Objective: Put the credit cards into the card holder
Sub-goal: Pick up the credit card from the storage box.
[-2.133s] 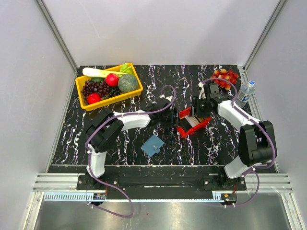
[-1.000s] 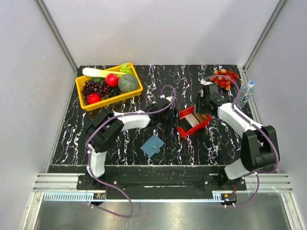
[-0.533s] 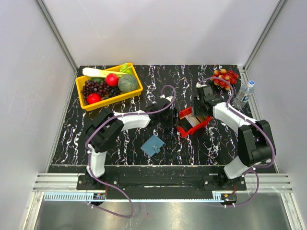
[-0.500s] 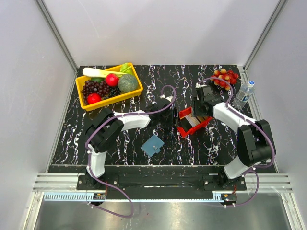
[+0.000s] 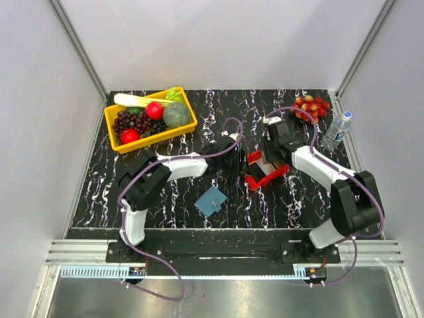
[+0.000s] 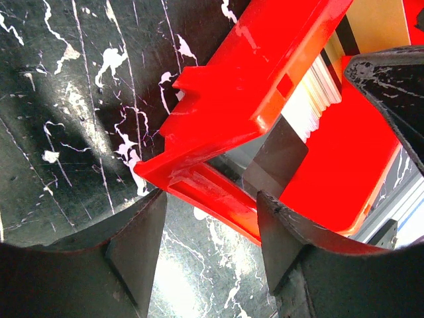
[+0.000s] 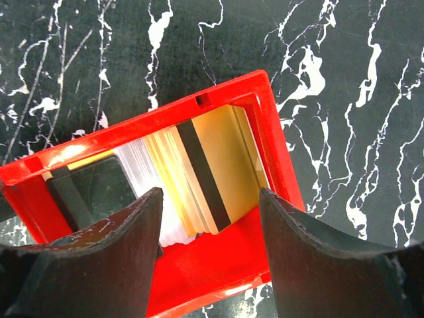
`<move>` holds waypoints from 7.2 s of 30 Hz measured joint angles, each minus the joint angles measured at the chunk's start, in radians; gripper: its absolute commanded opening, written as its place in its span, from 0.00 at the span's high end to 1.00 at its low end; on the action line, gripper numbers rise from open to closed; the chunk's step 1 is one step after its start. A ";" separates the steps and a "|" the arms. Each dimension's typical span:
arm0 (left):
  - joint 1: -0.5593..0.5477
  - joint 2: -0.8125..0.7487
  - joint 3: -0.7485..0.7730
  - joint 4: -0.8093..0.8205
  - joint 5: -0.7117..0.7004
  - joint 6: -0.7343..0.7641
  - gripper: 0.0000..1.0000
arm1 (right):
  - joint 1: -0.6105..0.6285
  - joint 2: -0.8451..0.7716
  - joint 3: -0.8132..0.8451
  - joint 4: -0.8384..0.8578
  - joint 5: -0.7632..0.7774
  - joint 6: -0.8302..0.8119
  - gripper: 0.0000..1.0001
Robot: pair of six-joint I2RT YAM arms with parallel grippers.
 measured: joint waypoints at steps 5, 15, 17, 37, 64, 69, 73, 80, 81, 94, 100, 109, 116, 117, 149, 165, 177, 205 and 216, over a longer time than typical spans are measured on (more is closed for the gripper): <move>0.000 0.000 0.000 0.000 0.001 0.000 0.40 | 0.000 0.003 -0.010 0.004 0.022 -0.043 0.34; 0.000 0.000 0.000 0.005 0.001 0.000 0.40 | 0.008 0.022 -0.048 0.049 0.039 -0.103 0.31; 0.000 0.000 0.000 0.008 0.001 0.000 0.40 | 0.011 0.035 -0.055 0.053 0.054 -0.106 0.30; 0.000 0.000 -0.001 0.019 0.010 0.000 0.40 | 0.021 0.070 -0.008 0.047 0.053 -0.057 0.35; 0.002 0.000 -0.007 0.016 0.020 0.001 0.40 | -0.019 0.116 0.019 0.067 -0.230 0.060 0.93; 0.002 0.000 -0.012 0.021 0.020 0.000 0.41 | -0.021 0.042 0.018 0.043 -0.214 0.074 0.55; 0.002 0.000 -0.013 0.023 0.020 0.001 0.41 | -0.024 -0.029 0.018 0.044 -0.143 0.060 0.54; 0.002 0.000 -0.013 0.023 0.020 0.001 0.41 | -0.035 -0.011 0.017 0.032 -0.051 0.032 0.54; 0.002 0.000 -0.013 0.023 0.020 0.001 0.41 | -0.036 -0.003 0.016 0.032 -0.050 0.029 0.54; 0.004 0.000 -0.013 0.010 0.021 0.001 0.41 | -0.054 0.156 0.054 0.006 -0.261 0.018 0.60; 0.006 0.000 -0.013 0.009 0.023 0.001 0.41 | -0.053 0.114 0.037 0.015 -0.373 0.022 0.58; 0.006 0.000 -0.013 0.010 0.023 0.001 0.41 | -0.050 0.021 0.029 0.009 -0.222 0.024 0.50; 0.006 0.000 -0.013 0.021 0.024 0.000 0.41 | -0.050 0.019 0.019 -0.021 0.000 0.029 0.44; 0.006 0.000 -0.013 0.026 0.024 0.000 0.41 | -0.048 0.019 0.016 -0.021 0.013 0.029 0.43; 0.006 0.000 -0.012 0.032 0.027 0.001 0.41 | -0.041 0.183 0.044 -0.028 0.300 -0.101 0.57; 0.009 0.000 -0.012 0.019 0.023 0.004 0.41 | -0.039 0.031 0.033 0.001 0.158 -0.118 0.62; 0.009 0.000 -0.012 0.019 0.024 0.005 0.41 | -0.036 0.103 0.037 -0.009 0.149 -0.099 0.37; 0.008 0.053 0.120 0.022 0.029 0.007 0.16 | -0.019 0.196 0.060 0.033 0.330 -0.170 0.31; -0.038 0.159 0.260 -0.123 -0.124 0.015 0.27 | -0.024 0.198 0.061 0.033 0.332 -0.158 0.32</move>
